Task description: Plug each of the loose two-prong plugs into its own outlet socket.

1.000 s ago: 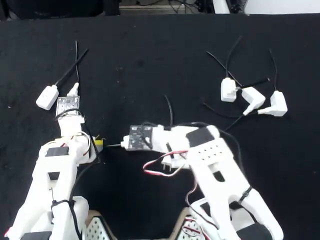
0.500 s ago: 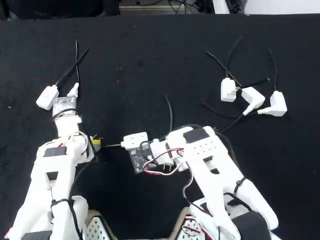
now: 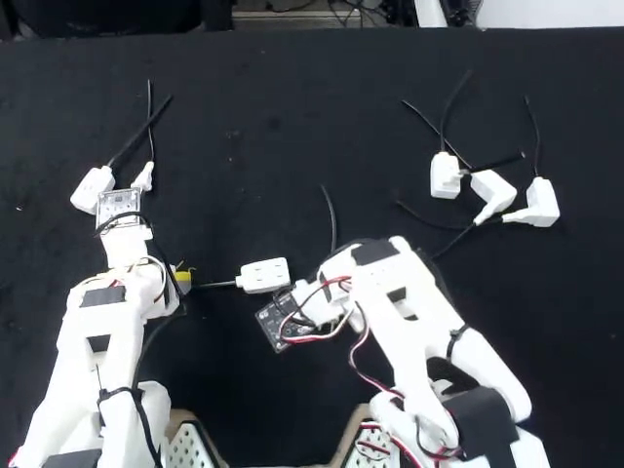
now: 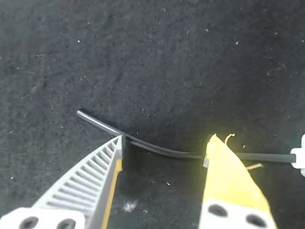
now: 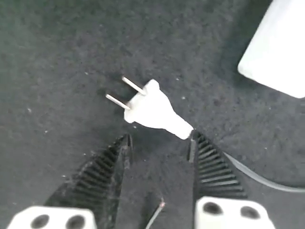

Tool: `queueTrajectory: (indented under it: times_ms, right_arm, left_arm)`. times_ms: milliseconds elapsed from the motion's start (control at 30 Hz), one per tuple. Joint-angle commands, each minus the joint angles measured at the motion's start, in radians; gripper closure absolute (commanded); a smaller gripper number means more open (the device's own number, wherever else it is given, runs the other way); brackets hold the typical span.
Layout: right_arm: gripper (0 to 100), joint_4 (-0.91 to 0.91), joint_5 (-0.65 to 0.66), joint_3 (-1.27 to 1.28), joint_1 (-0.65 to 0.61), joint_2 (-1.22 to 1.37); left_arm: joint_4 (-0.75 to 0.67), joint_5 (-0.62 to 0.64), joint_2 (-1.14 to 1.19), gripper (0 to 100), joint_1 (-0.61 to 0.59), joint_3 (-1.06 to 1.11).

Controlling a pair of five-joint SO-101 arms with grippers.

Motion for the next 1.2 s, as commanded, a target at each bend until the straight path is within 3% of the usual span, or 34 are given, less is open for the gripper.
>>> queueTrajectory:
  times_ms: [0,700,833,967,1167]
  right_arm:
    - [80.9,0.0,0.009,-0.048,-0.037,0.016]
    - [83.2,-0.06,-0.003,-0.008,-0.071,0.081]
    - [99.3,-0.061,-0.132,-0.016,-0.075,0.079]
    - [98.9,-0.057,-0.236,-0.012,-0.069,0.051]
    - [98.8,-0.014,-0.459,0.073,-0.048,-0.188]
  left_arm:
    - [-0.018,0.006,-0.003,73,-0.01,-0.015]
    - [-0.037,0.006,-0.003,73,-0.008,-0.012]
    - [-0.037,0.006,-0.003,73,-0.008,-0.012]
    - [-0.037,0.006,-0.003,73,-0.008,-0.012]
    - [-0.037,0.006,-0.003,73,-0.007,-0.008]
